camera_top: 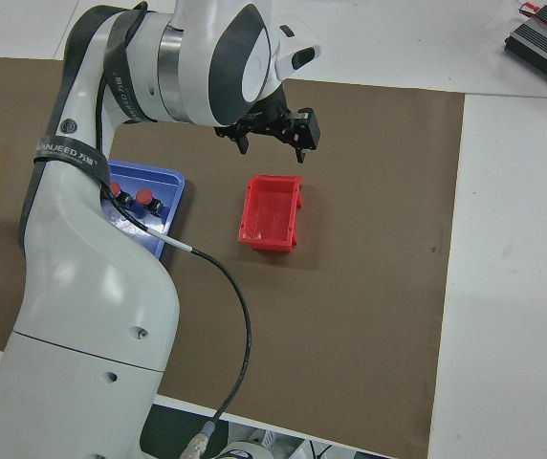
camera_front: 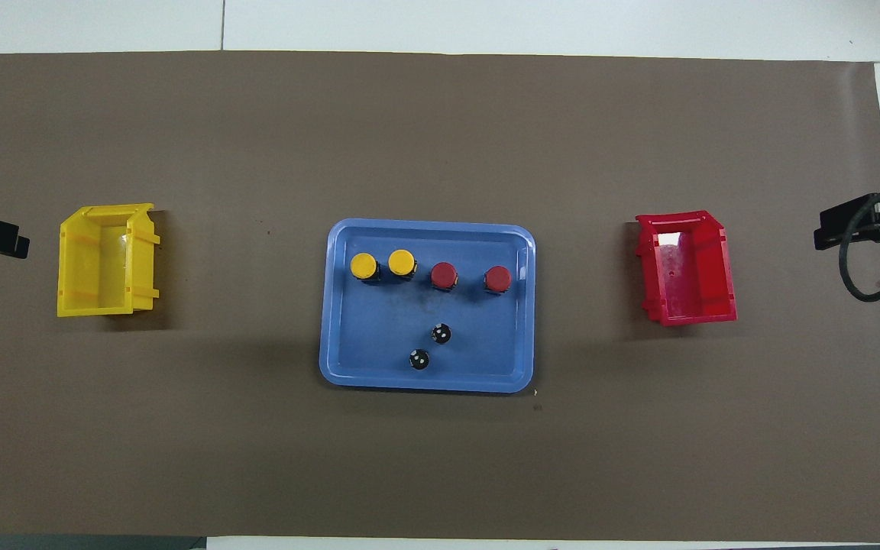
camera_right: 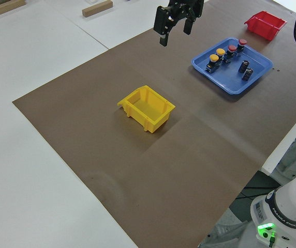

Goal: Sort red and yellow buttons by color

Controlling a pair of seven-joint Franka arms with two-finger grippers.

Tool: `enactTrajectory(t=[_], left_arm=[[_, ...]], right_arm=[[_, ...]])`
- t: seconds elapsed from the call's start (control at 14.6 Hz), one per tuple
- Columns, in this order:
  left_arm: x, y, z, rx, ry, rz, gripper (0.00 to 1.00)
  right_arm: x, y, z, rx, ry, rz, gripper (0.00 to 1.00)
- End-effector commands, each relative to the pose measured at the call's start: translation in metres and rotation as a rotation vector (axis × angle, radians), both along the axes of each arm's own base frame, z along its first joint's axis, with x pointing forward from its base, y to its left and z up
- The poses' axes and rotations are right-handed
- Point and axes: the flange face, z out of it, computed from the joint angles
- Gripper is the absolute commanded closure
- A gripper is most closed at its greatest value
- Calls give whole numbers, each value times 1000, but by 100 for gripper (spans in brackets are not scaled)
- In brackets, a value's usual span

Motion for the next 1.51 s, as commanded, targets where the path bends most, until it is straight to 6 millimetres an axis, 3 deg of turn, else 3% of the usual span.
enactTrajectory(t=[0.0, 0.14, 0.21, 0.27, 0.34, 0.41, 0.55, 0.69, 0.76, 0.96, 1.17, 1.31, 1.44], left_arm=[[-9, 3, 3, 15, 3, -8, 0], [-10, 3, 4, 14, 4, -7, 0], [-9, 3, 3, 15, 5, -8, 0], [-9, 3, 3, 15, 4, -7, 0], [-9, 3, 3, 15, 5, -7, 0], [-9, 3, 3, 15, 5, -7, 0], [-9, 3, 3, 15, 5, -7, 0], [-9, 3, 3, 15, 7, -7, 0], [-9, 3, 3, 15, 5, -7, 0], [-9, 3, 3, 15, 5, -8, 0], [-9, 4, 3, 15, 5, -5, 0], [-9, 3, 3, 15, 5, -7, 0], [-9, 3, 3, 15, 5, -7, 0]], right_arm=[[3, 29, 0, 2, -35, 69, 0], [25, 69, -14, 27, -29, 29, 0], [33, 101, -18, 31, -30, 12, 0], [43, 152, -34, 19, -15, 20, 0], [51, 192, -42, 19, -27, 6, 0], [58, 221, -52, 32, -68, -31, 0], [57, 281, -114, 49, -117, 3, 0], [43, 301, -166, 57, -140, 8, 0], [31, 316, -181, 55, -134, 12, 0], [13, 335, -210, 55, -130, 24, 0], [-2, 334, -234, 26, -116, 51, 1], [-15, 345, -246, 1, -115, 100, 11], [-17, 343, -249, -10, -114, 110, 17]])
